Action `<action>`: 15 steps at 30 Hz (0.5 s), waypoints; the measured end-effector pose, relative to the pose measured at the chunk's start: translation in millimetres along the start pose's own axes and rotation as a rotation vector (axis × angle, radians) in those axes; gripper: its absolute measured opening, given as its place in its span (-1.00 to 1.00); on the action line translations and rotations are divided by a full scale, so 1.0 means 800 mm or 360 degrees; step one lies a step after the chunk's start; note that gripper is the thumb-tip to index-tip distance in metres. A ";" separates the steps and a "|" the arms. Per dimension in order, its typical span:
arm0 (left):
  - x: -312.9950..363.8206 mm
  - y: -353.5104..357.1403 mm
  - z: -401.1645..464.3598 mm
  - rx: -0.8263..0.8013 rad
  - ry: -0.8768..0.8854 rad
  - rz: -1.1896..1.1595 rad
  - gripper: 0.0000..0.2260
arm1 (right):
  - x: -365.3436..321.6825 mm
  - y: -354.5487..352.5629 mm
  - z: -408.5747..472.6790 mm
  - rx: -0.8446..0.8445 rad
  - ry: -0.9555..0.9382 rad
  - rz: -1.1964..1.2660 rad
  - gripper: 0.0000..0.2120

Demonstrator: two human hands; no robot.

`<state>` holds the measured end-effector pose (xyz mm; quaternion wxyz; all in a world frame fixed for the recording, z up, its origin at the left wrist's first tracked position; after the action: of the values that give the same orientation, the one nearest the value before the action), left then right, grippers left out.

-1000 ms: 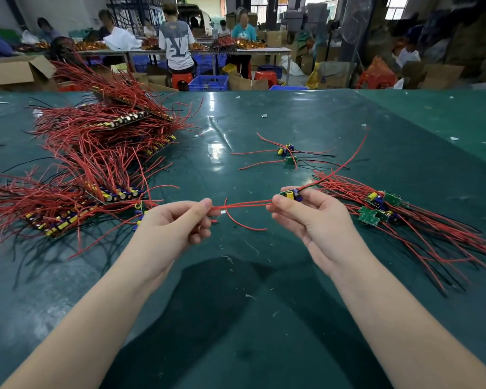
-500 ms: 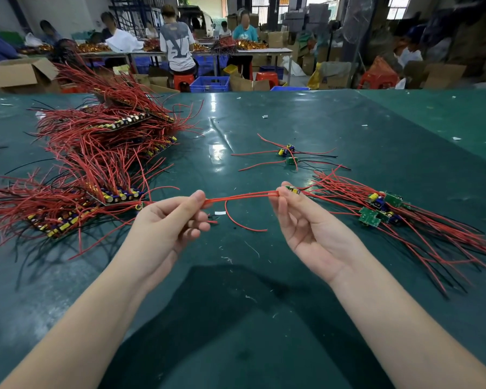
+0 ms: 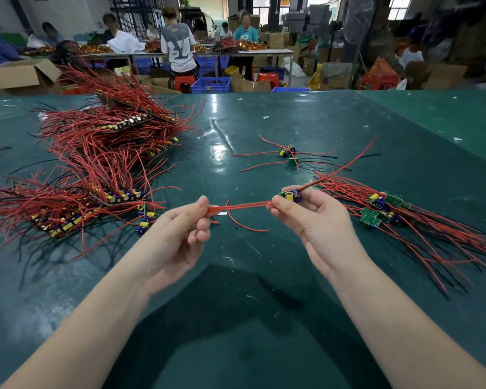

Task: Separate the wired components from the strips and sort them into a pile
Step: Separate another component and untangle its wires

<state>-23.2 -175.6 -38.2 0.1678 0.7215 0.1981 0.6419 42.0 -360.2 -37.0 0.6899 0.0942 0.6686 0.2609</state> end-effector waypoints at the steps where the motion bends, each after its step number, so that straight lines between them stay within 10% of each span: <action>1: -0.001 0.003 -0.001 -0.0042 0.0003 0.0000 -0.57 | 0.001 0.000 0.000 0.0014 -0.0022 -0.0047 -0.85; 15: 0.005 -0.021 0.007 0.0354 0.0160 0.0378 -0.84 | -0.007 -0.013 0.007 0.0030 0.0116 0.0260 -0.87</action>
<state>-18.6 -158.9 -43.7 -0.0003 0.7209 0.1895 0.6667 50.1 -370.4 -36.4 0.6407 0.1454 0.6858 0.3132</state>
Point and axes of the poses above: each hand's wrist, its own z-axis towards the middle knuckle, its own y-axis out of the palm, x = y × z, the point moved 5 cm from there along z, towards the middle knuckle, and after that the axes turned 3 degrees about -x, right-handed, at the moved point
